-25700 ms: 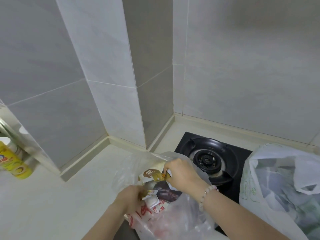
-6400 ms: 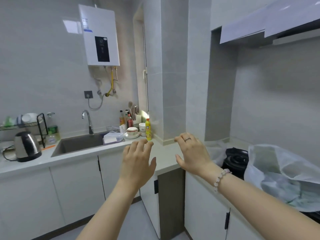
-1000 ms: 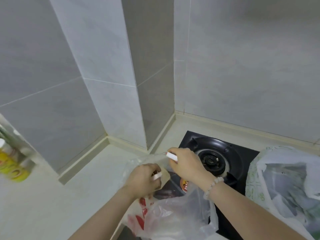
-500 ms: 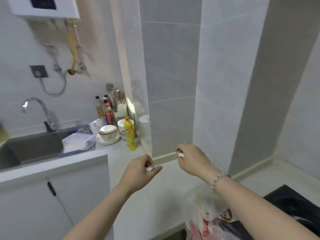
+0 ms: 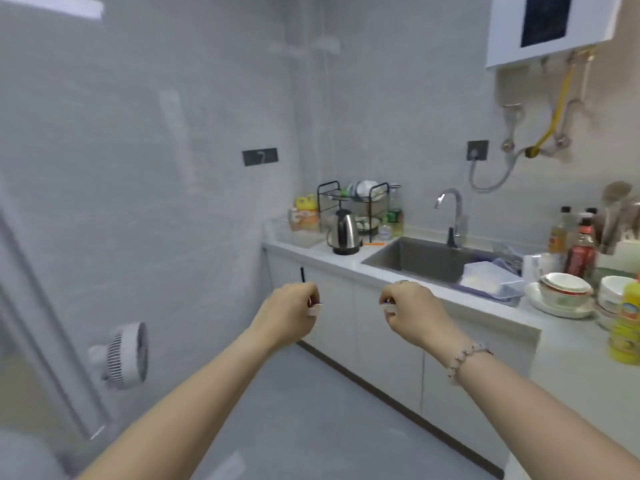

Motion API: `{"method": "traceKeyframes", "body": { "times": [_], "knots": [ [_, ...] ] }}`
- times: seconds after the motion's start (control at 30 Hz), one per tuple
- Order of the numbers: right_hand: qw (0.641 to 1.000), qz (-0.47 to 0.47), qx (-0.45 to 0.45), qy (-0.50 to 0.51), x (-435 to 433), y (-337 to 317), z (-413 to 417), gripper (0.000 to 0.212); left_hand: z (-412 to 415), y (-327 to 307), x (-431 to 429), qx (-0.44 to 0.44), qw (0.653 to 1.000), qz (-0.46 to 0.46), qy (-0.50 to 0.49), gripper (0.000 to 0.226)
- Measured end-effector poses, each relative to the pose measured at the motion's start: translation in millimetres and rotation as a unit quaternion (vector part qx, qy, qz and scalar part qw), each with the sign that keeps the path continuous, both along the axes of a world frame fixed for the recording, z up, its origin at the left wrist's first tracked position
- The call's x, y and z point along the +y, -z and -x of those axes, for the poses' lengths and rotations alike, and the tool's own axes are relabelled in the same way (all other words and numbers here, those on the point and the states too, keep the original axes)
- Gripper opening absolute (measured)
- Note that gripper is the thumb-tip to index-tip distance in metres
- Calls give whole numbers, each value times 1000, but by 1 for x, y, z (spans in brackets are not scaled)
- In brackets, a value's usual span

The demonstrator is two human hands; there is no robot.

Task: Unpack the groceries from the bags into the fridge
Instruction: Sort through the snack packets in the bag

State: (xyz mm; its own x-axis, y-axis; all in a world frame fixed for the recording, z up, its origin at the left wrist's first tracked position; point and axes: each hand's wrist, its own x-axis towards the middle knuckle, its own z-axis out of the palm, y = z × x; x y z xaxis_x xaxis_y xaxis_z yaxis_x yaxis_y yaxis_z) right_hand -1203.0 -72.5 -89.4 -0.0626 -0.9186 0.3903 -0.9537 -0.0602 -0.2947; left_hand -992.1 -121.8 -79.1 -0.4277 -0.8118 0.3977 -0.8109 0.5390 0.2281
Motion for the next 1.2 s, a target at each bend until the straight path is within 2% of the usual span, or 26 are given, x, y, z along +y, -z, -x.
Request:
{"method": "traceKeyframes", "body": {
  "times": [0.23, 0.47, 0.6, 0.7, 0.83, 1.03, 1.1, 1.2],
  "knots": [
    [980, 53, 16, -191, -36, -31, -189, 30, -174, -29, 45, 8, 984, 45, -174, 12],
    [933, 80, 21, -351, -11, -62, -364, 30, -322, -57, 93, 79, 950, 76, -293, 7],
    [909, 118, 0, -399, 2, -88, -444, 28, -394, -81, 107, 98, 934, 90, -333, 10],
    [901, 138, -7, -411, 4, -103, -487, 28, -440, -93, 107, 116, 924, 94, -351, 10],
    [912, 148, -15, -382, -12, -126, -525, 27, -486, -100, 94, 121, 927, 78, -348, 10],
    [941, 57, -25, -333, -46, -141, -568, 19, -522, -104, 59, 135, 939, 36, -315, 9],
    [945, 38, -33, -324, -55, -142, -576, 20, -524, -108, 47, 132, 945, -5, -300, 17],
    [946, 31, -28, -322, -66, -143, -581, 22, -524, -113, 25, 103, 949, -113, -275, 42]
  ]
}}
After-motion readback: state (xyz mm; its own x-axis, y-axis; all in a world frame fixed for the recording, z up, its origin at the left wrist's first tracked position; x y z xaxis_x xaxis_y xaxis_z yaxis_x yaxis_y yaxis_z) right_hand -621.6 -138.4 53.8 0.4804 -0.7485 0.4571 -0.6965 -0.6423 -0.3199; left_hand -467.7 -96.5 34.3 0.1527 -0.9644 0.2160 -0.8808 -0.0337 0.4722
